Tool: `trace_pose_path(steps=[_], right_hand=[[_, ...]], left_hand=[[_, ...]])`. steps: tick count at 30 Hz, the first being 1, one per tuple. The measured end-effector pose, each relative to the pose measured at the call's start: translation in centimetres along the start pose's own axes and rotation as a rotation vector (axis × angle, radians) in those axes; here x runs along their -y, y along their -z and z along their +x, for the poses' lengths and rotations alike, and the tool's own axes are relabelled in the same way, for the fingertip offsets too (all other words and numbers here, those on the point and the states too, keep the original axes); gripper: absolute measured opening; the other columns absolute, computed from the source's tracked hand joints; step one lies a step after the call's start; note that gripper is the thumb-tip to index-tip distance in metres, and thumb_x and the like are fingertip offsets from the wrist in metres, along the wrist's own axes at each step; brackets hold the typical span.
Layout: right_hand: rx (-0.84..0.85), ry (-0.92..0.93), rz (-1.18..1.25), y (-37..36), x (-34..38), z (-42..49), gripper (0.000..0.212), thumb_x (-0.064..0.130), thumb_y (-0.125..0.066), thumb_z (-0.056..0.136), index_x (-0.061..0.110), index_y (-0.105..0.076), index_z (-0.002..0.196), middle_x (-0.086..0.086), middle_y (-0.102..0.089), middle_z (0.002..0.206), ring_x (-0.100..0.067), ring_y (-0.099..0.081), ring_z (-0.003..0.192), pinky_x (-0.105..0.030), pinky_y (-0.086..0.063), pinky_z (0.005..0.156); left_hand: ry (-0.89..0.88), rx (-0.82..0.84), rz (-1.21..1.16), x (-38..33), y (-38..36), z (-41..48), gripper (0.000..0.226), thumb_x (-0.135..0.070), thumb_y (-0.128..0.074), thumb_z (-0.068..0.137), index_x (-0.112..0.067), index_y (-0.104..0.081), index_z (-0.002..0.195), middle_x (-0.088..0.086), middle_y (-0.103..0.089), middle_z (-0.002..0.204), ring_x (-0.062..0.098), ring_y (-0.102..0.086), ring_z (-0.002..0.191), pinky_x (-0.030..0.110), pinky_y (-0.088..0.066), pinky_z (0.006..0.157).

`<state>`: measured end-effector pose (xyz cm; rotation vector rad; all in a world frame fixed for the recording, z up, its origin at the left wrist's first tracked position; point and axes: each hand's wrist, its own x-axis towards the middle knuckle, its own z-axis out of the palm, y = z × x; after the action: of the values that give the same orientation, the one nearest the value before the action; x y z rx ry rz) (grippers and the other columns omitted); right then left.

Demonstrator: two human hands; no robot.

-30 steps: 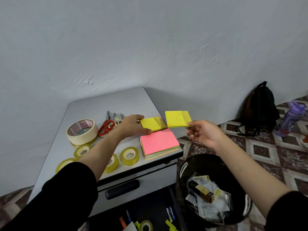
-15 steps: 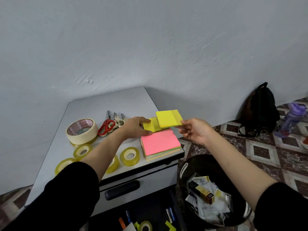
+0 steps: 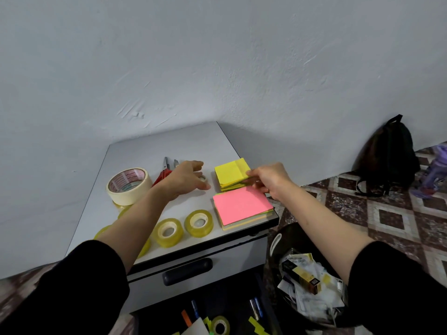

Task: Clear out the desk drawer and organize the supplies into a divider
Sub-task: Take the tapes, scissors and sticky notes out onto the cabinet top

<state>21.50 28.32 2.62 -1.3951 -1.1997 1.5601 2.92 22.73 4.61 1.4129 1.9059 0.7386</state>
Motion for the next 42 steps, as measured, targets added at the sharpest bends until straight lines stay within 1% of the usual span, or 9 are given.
trace_pose_path(steps=[3, 6, 10, 15, 19, 23, 27, 32, 42], right_hand=[[-0.091, 0.059, -0.153, -0.2, -0.4, 0.2, 0.027, 0.003, -0.070, 0.078, 0.006, -0.054, 0.057, -0.003, -0.057, 0.041, -0.005, -0.041, 0.024, -0.010, -0.026, 0.030], [-0.202, 0.125, -0.327, -0.2, -0.6, 0.4, 0.035, 0.013, -0.079, 0.071, 0.009, -0.049, 0.054, -0.008, -0.056, 0.059, -0.014, -0.046, 0.042, -0.018, -0.031, 0.038], [-0.223, 0.197, -0.465, -0.1, -0.7, 0.0, 0.040, 0.015, -0.079, 0.071, 0.012, -0.044, 0.051, -0.003, -0.046, 0.056, -0.020, -0.043, 0.053, -0.024, -0.035, 0.051], [-0.249, 0.307, -0.613, -0.5, -0.2, -0.8, 0.016, 0.014, -0.073, 0.077, 0.000, -0.068, 0.081, -0.008, -0.063, 0.079, -0.025, -0.056, 0.074, -0.028, -0.044, 0.066], [-0.271, 0.308, -0.647, -0.5, -0.3, -1.2, 0.015, 0.010, -0.070, 0.077, -0.002, -0.070, 0.086, -0.015, -0.069, 0.093, -0.032, -0.064, 0.086, -0.034, -0.051, 0.072], [-0.284, 0.267, -0.707, 0.4, -0.4, -1.7, 0.016, 0.013, -0.070, 0.077, 0.002, -0.070, 0.089, -0.012, -0.069, 0.094, -0.029, -0.063, 0.087, -0.028, -0.045, 0.067], [-0.240, 0.214, -0.722, 1.4, -0.9, -2.4, 0.024, 0.019, -0.074, 0.077, 0.001, -0.071, 0.092, -0.013, -0.068, 0.096, -0.029, -0.063, 0.088, -0.028, -0.047, 0.071], [-0.208, 0.216, -0.719, 1.6, -1.4, -3.0, 0.023, 0.014, -0.071, 0.079, -0.003, -0.071, 0.095, -0.015, -0.069, 0.099, -0.029, -0.064, 0.091, -0.035, -0.052, 0.081], [-0.215, 0.227, -0.714, 1.7, -1.7, -3.2, 0.017, 0.013, -0.070, 0.079, 0.001, -0.073, 0.090, -0.013, -0.069, 0.101, -0.028, -0.063, 0.094, -0.033, -0.050, 0.081]], left_hand=[[-0.004, -0.017, -0.008, 0.4, 0.4, -0.3, 0.076, 0.003, -0.071, 0.076, 0.002, -0.032, 0.141, 0.015, -0.044, 0.142, 0.022, -0.044, 0.129, 0.037, -0.041, 0.104], [-0.019, -0.023, -0.027, 0.6, 0.5, -0.8, 0.073, -0.001, -0.072, 0.077, 0.003, -0.034, 0.140, 0.016, -0.046, 0.140, 0.023, -0.046, 0.127, 0.039, -0.038, 0.107], [-0.037, -0.034, -0.040, 0.3, 0.2, -1.5, 0.067, -0.006, -0.071, 0.080, 0.000, -0.039, 0.138, 0.013, -0.051, 0.136, 0.021, -0.050, 0.124, 0.028, -0.040, 0.101], [-0.040, -0.045, 0.006, 0.2, -0.2, -2.4, 0.056, -0.008, -0.065, 0.086, -0.003, -0.043, 0.137, 0.010, -0.055, 0.130, 0.014, -0.052, 0.114, 0.020, -0.037, 0.094], [0.004, -0.019, -0.013, 0.0, -0.7, -3.1, 0.053, -0.005, -0.061, 0.087, -0.001, -0.043, 0.137, 0.012, -0.056, 0.128, 0.022, -0.055, 0.115, 0.032, -0.045, 0.100], [0.067, 0.027, -0.097, -0.6, -1.3, -3.9, 0.050, -0.001, -0.057, 0.089, 0.002, -0.041, 0.136, 0.016, -0.062, 0.103, 0.025, -0.062, 0.092, 0.034, -0.053, 0.088], [0.099, 0.059, -0.143, -1.4, -1.4, -4.7, 0.050, -0.003, -0.053, 0.092, -0.006, -0.035, 0.139, 0.020, -0.057, 0.115, 0.027, -0.064, 0.092, 0.033, -0.055, 0.082], [0.123, 0.069, -0.199, -1.8, -1.5, -5.3, 0.049, -0.008, -0.053, 0.094, -0.007, -0.035, 0.139, 0.020, -0.057, 0.118, 0.032, -0.065, 0.098, 0.033, -0.056, 0.080], [0.117, 0.006, -0.219, -1.9, -2.2, -5.4, 0.044, -0.010, -0.051, 0.095, -0.007, -0.038, 0.137, 0.018, -0.055, 0.120, 0.031, -0.065, 0.097, 0.031, -0.056, 0.078]])
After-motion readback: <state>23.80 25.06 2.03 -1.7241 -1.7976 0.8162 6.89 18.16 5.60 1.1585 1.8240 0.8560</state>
